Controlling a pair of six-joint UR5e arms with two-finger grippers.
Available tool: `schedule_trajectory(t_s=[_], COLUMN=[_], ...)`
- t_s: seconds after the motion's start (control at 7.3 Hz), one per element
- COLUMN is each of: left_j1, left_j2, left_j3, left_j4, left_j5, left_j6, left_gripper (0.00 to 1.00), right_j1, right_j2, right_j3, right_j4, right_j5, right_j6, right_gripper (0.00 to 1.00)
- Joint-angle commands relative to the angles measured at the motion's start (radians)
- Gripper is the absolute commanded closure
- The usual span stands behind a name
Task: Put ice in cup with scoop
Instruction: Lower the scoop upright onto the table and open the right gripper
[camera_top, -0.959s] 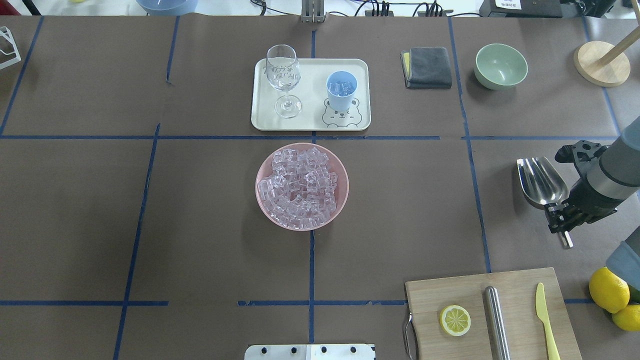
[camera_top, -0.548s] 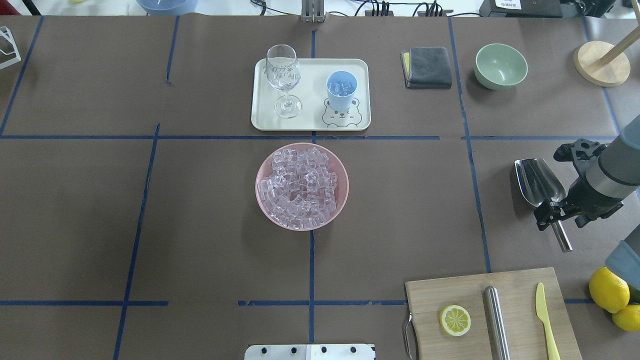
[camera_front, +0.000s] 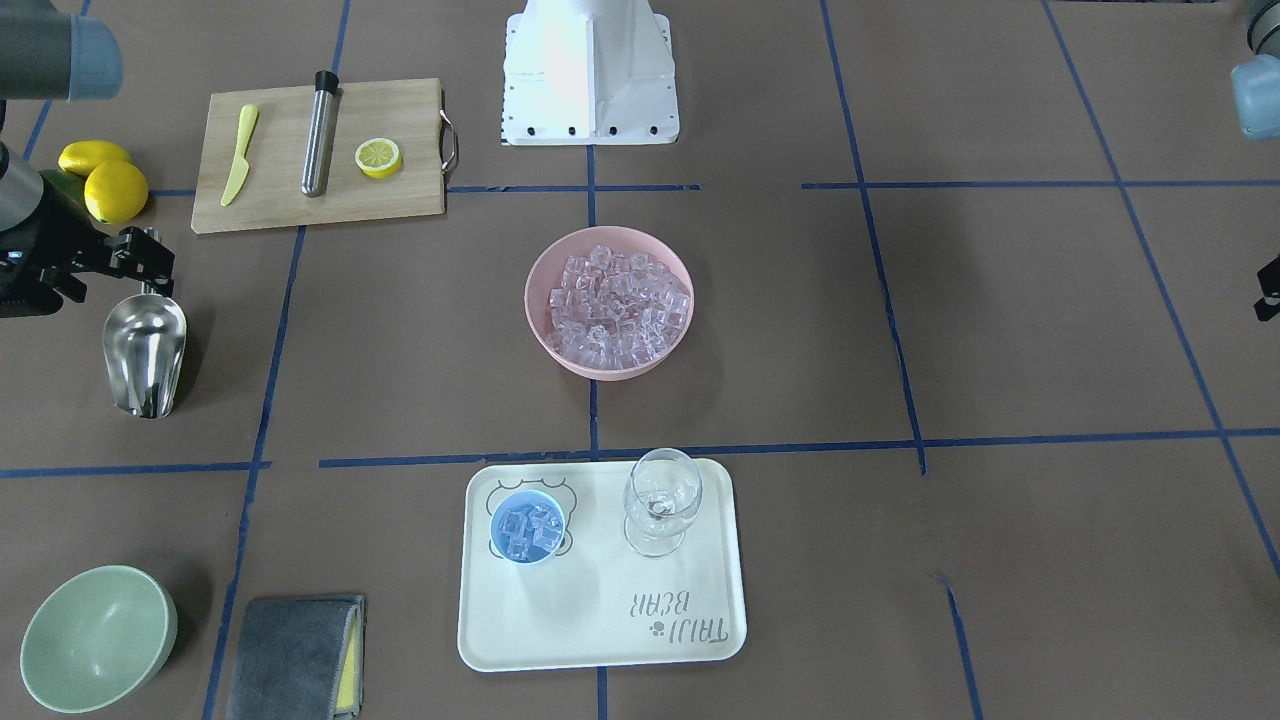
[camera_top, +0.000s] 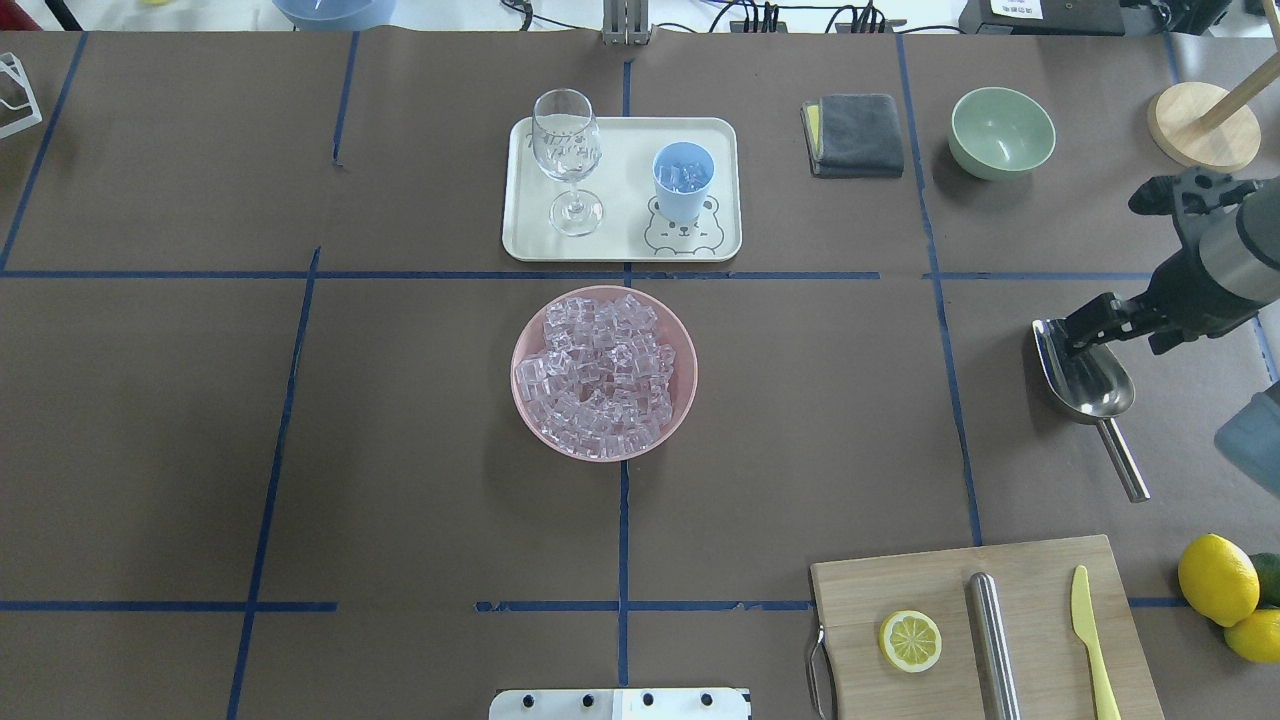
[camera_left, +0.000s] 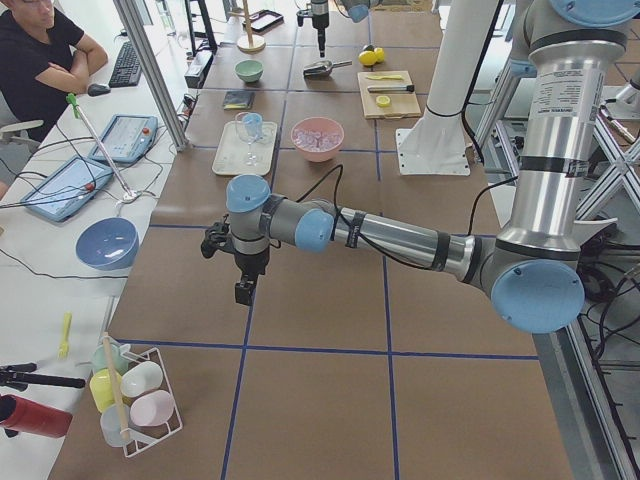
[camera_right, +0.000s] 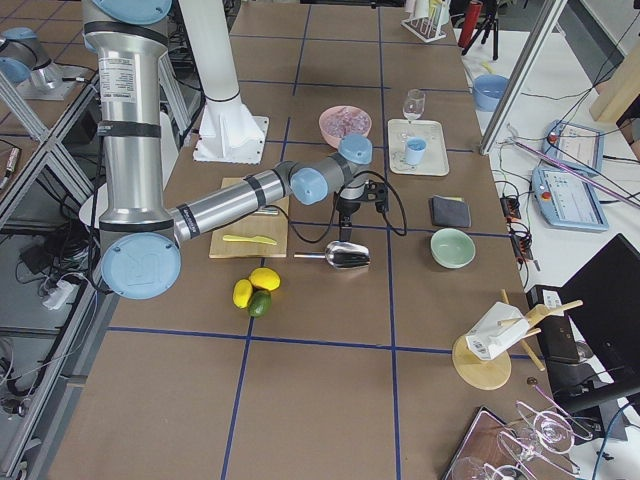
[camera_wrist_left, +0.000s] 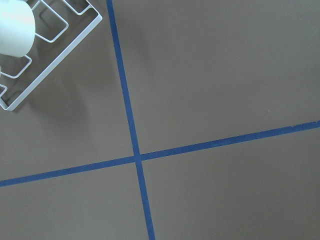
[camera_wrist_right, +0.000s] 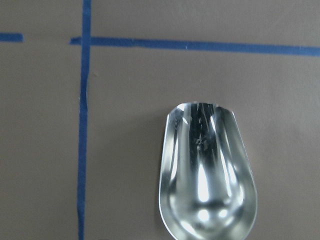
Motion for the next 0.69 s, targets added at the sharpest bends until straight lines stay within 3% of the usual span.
schedule_trajectory(t_s=[0.0, 0.14, 0.41, 0.55], left_j1=[-0.015, -0.044, -0.104, -0.136], left_j2=[0.005, 0.007, 0.008, 0.01], left_j3=[0.001, 0.008, 0.017, 0.037], left_j4=[0.006, 0.032, 0.134, 0.173], left_j5=[-0.002, -0.004, -0.007, -0.053], left_j6=[0.021, 0.074, 0.194, 0.248], left_gripper=[0.0, 0.0, 0.0, 0.0], right_j1=[0.127, 0.199, 0.358, 0.406], right_j2=[0.021, 0.022, 0.022, 0.021], right_j3=[-0.011, -0.043, -0.213, -0.279], right_j4=[0.112, 0.121, 0.124, 0.126], right_j5=[-0.005, 0.013, 0.19, 0.244], right_j6=[-0.048, -0.181, -0.375, -0.435], right_gripper=[0.0, 0.0, 0.0, 0.0])
